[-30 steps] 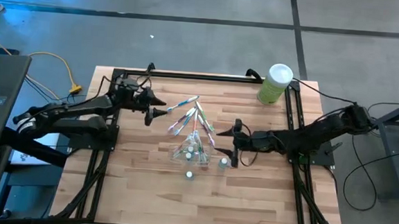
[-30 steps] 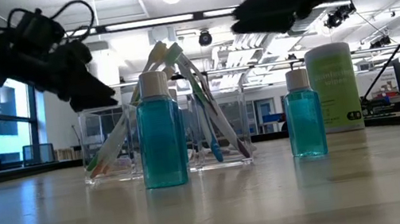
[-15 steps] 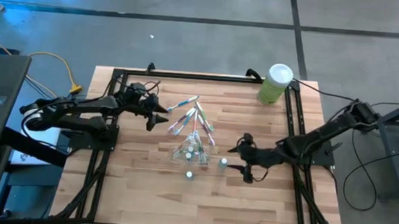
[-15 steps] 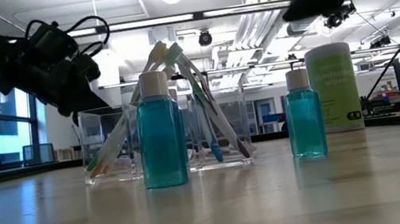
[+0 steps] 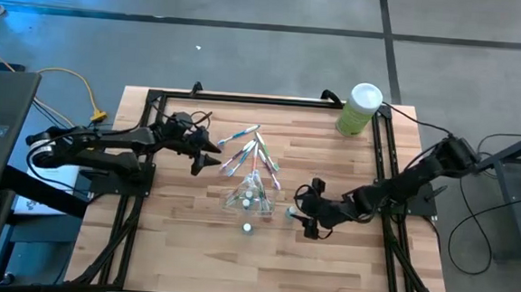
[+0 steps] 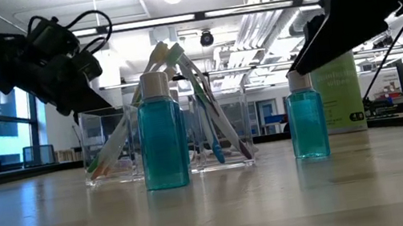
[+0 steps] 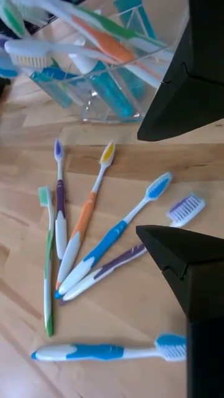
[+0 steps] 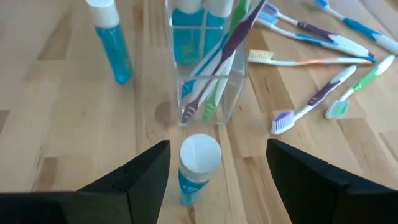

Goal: Pick & Place toothbrushing station
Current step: Put the blue mouthwash into the transparent organizer

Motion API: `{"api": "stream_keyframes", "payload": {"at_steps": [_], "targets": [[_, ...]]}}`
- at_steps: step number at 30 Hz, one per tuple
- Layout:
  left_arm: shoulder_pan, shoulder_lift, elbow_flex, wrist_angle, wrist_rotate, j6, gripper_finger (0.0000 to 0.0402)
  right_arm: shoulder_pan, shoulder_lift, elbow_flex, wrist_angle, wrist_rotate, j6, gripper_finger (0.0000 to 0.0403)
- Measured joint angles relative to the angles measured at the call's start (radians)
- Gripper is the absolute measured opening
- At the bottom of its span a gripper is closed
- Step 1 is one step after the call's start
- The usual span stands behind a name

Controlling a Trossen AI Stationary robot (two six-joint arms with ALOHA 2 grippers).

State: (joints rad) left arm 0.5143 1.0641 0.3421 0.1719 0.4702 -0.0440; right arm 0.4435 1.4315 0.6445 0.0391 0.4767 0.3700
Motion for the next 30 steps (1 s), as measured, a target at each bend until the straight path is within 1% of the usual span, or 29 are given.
{"api": "stream_keyframes", "payload": {"at_steps": [10, 15, 17, 21, 30], "targets": [[-0.060, 0.000, 0.000, 0.000, 0.000, -0.010, 0.0229, -0.010, 0.002, 0.000, 0.003, -0.014, 0.059, 0.0258], [-0.085, 0.000, 0.000, 0.000, 0.000, -0.009, 0.0229, -0.011, 0.040, 0.000, 0.038, -0.056, 0.073, 0.0258], [-0.092, 0.000, 0.000, 0.000, 0.000, -0.009, 0.0229, -0.011, 0.069, 0.001, 0.079, -0.072, 0.075, 0.0258], [-0.101, 0.000, 0.000, 0.001, 0.000, -0.009, 0.0229, -0.011, 0.112, -0.001, 0.111, -0.064, 0.072, 0.0258], [-0.108, 0.000, 0.000, 0.004, -0.015, -0.016, 0.0229, -0.011, 0.114, 0.000, 0.104, -0.060, 0.072, 0.0258]]}}
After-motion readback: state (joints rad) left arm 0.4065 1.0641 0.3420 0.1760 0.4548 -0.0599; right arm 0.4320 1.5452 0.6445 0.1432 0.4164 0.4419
